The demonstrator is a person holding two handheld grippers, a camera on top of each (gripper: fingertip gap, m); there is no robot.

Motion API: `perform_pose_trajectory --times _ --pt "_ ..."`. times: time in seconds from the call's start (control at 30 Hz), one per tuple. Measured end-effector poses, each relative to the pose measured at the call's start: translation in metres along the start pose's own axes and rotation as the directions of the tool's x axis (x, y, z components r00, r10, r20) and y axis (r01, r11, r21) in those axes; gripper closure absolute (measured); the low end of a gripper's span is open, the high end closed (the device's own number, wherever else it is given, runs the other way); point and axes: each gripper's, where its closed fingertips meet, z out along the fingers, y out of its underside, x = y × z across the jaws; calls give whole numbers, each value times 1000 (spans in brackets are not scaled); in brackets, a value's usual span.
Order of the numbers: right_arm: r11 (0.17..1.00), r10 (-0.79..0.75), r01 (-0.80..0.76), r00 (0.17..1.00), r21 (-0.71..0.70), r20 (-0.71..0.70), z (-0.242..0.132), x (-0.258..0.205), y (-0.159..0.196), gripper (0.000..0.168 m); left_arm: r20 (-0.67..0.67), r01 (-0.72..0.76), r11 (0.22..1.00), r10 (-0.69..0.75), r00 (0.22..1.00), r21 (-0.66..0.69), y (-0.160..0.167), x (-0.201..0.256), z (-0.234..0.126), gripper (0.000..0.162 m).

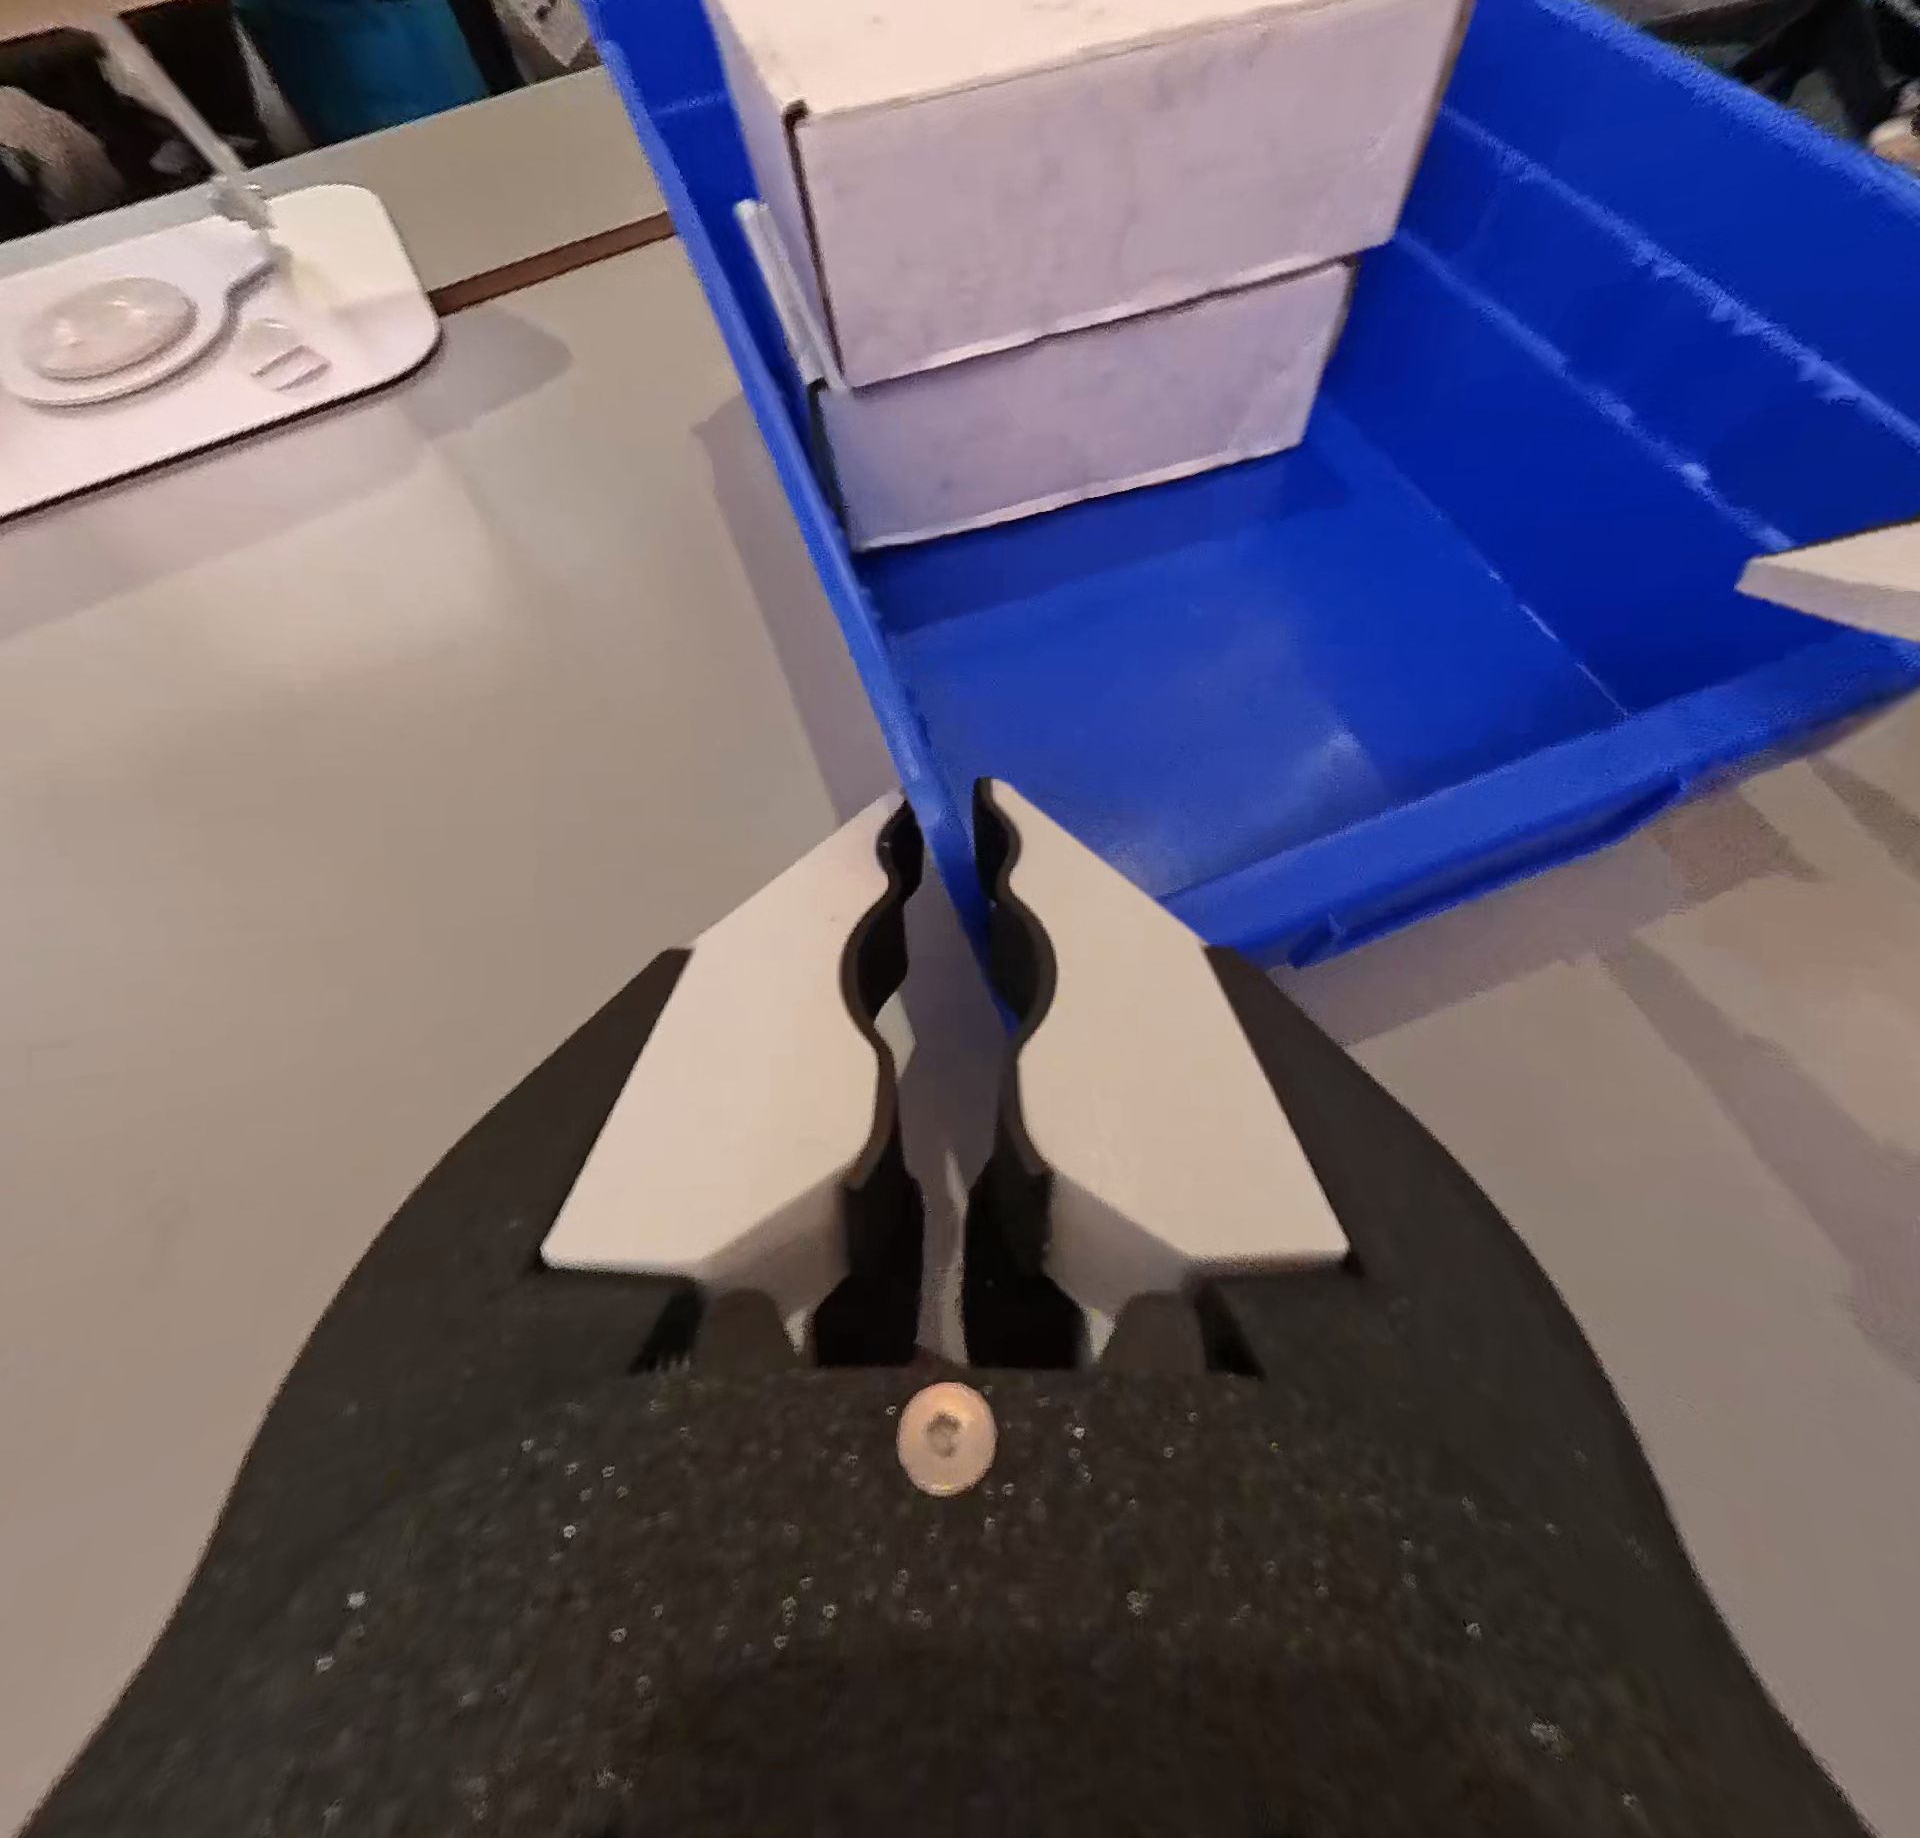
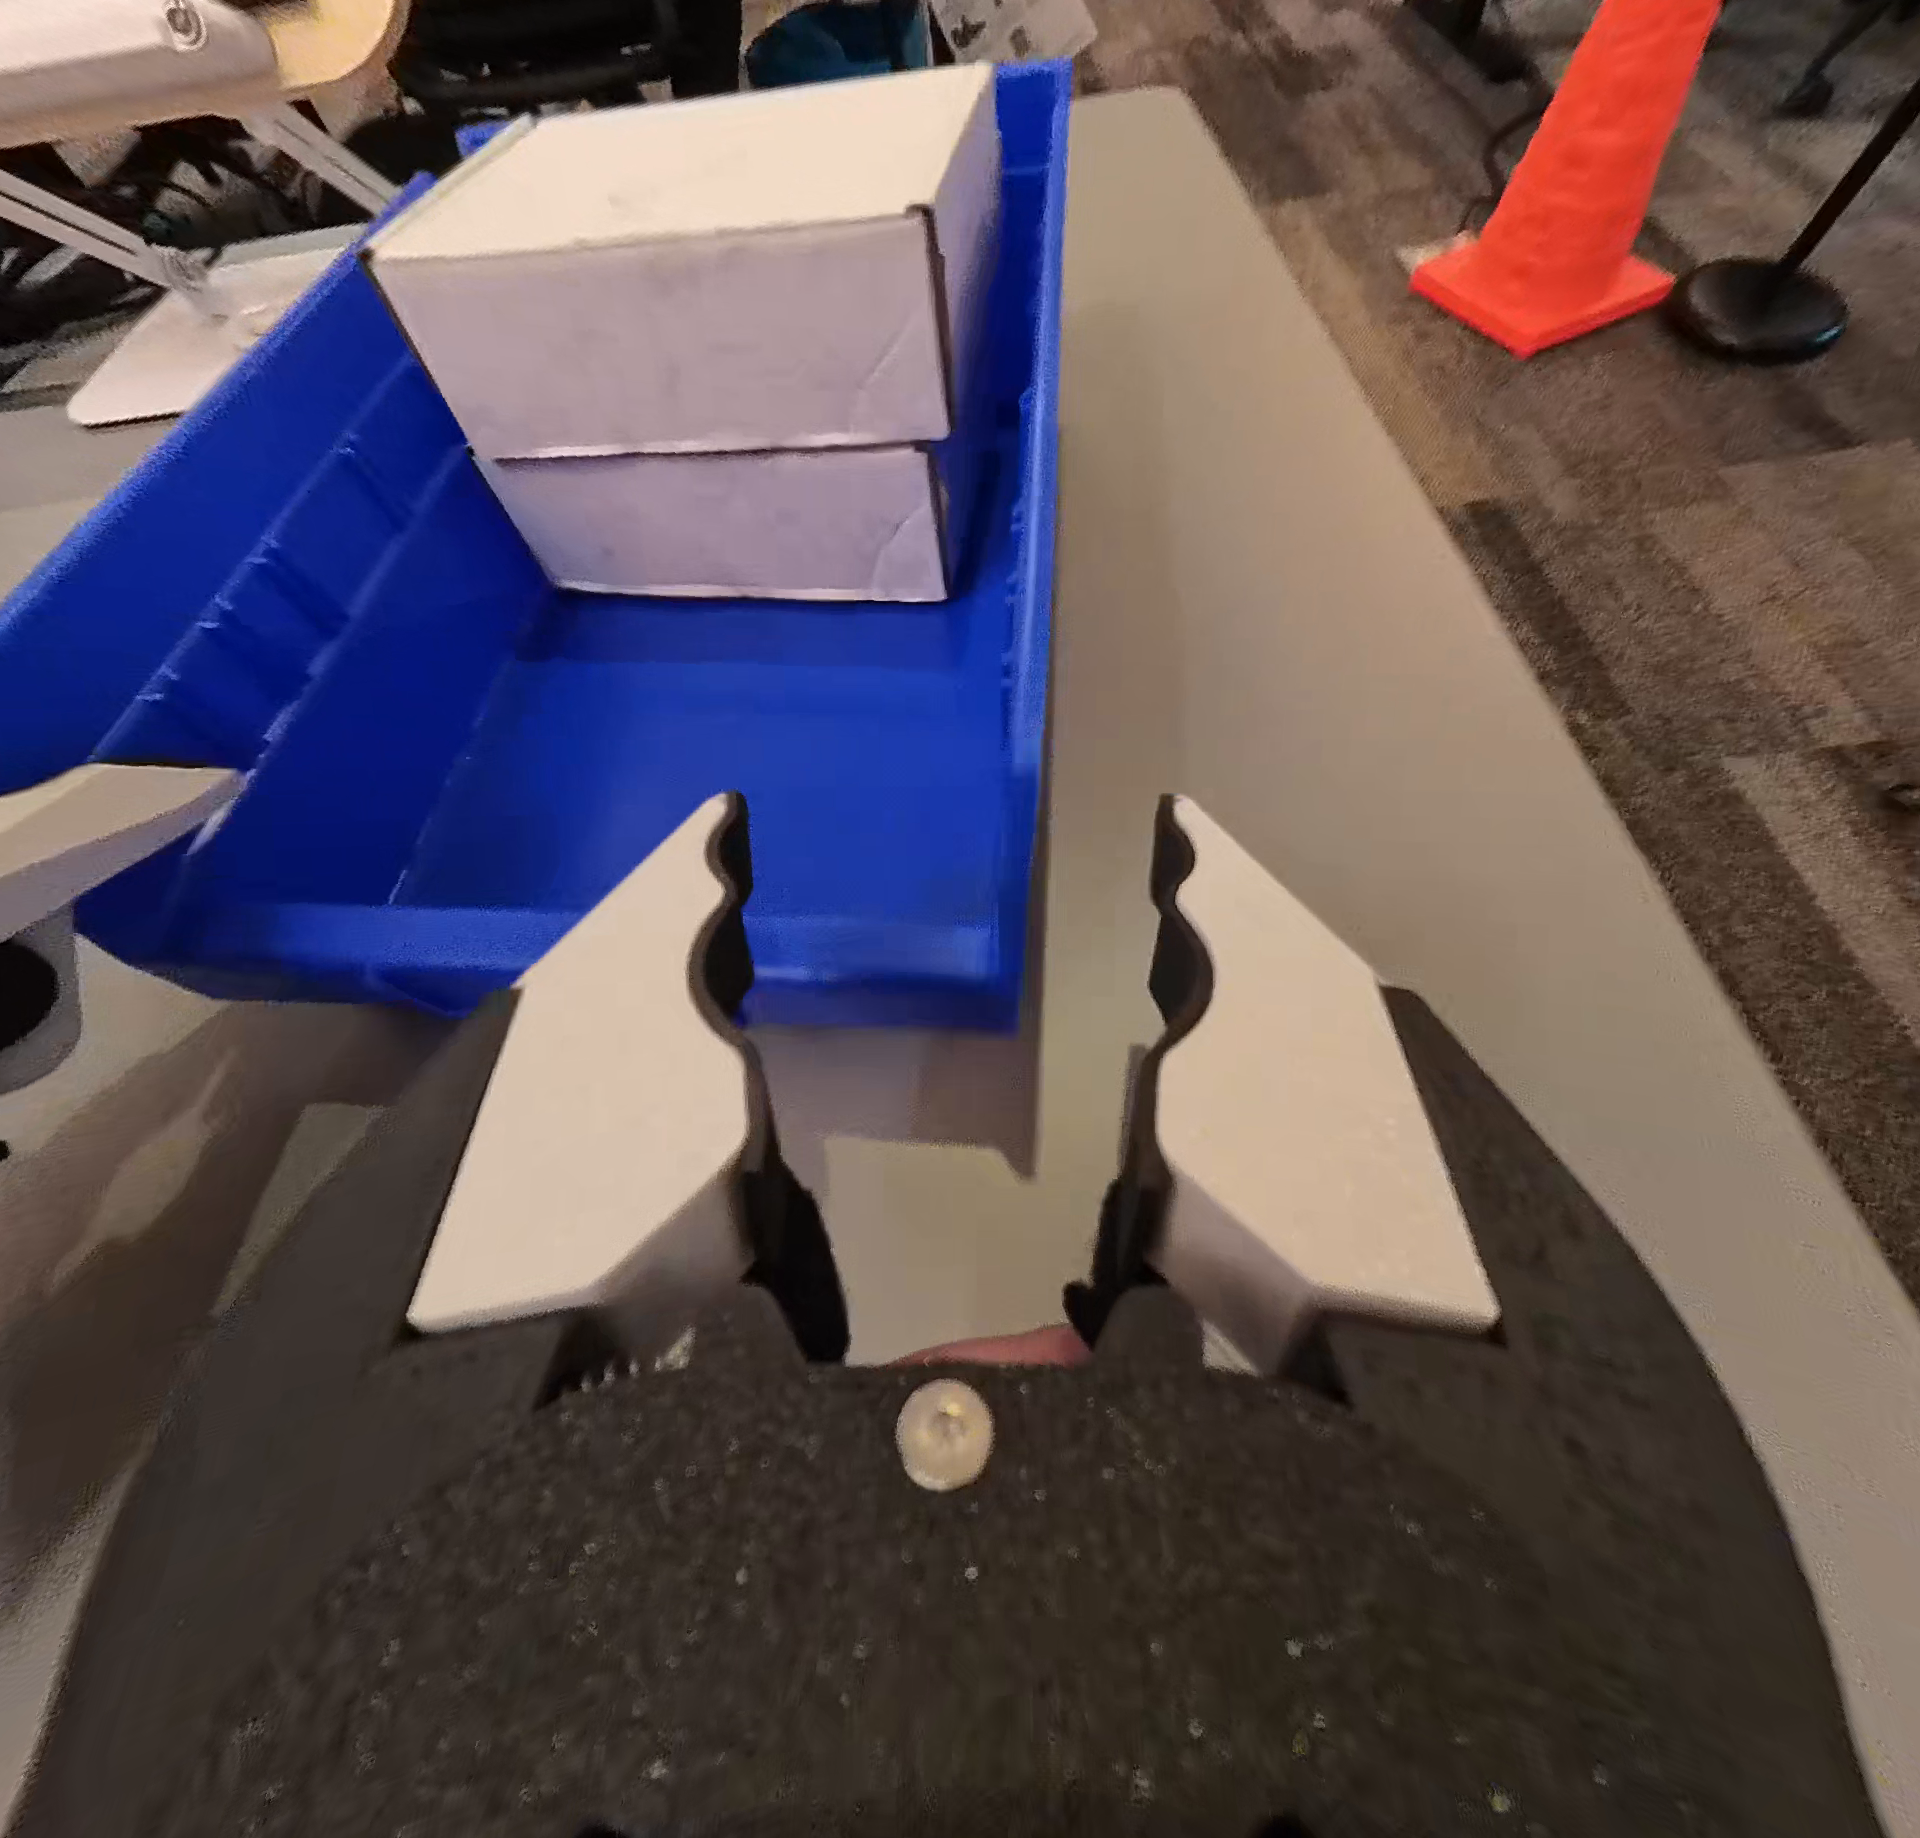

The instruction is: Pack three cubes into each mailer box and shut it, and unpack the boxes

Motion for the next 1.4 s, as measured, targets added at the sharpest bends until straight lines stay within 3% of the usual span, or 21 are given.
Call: perform_pose_trajectory --times 0.13,0.23,0.47,0.63,0.77,0.93,1.03,1.13,1.17,1.27,1.33,1.4 --pt "1000 -11 9 997 -24 -74 13 -10 5 123 23 -3 1000 3 1000 11 10 -11 -16 159" --pt "995 82 -89 981 -33 -174 9 -16 4 164 -2 3 998 -3 1000 55 16 -17 -34 159" --pt "992 108 -112 991 -53 -74 -5 -129 -5 165 153 -35 986 10 988 164 17 -104 -108 162" --pt "999 36 -36 999 -9 23 14 -227 -21 164 268 -26 984 -23 963 175 30 -189 -148 161" --pt "999 -9 11 998 -36 60 38 -285 -15 165 321 31 987 -81 944 158 52 -247 -155 162" --pt "994 -67 72 996 -85 56 60 -301 10 164 288 83 990 -112 951 111 90 -264 -144 160" --pt "1000 -22 22 994 -6 103 58 -301 14 164 238 113 992 -121 964 50 96 -262 -143 156" --pt "992 -124 121 986 33 111 40 -297 10 154 94 182 973 -196 976 142 68 -256 -178 121" --pt "981 -184 176 977 79 103 28 -295 3 143 62 183 965 -197 978 189 57 -260 -201 119" --pt "924 -340 286 918 255 203 -17 -318 -19 124 266 87 963 -156 951 254 63 -342 -272 123" --pt "901 -385 266 854 343 349 -46 -358 -23 119 372 134 968 -207 905 213 97 -420 -298 123" --pt "907 -398 256 783 335 478 -63 -404 -9 113 392 258 961 -278 877 104 141 -485 -301 109"
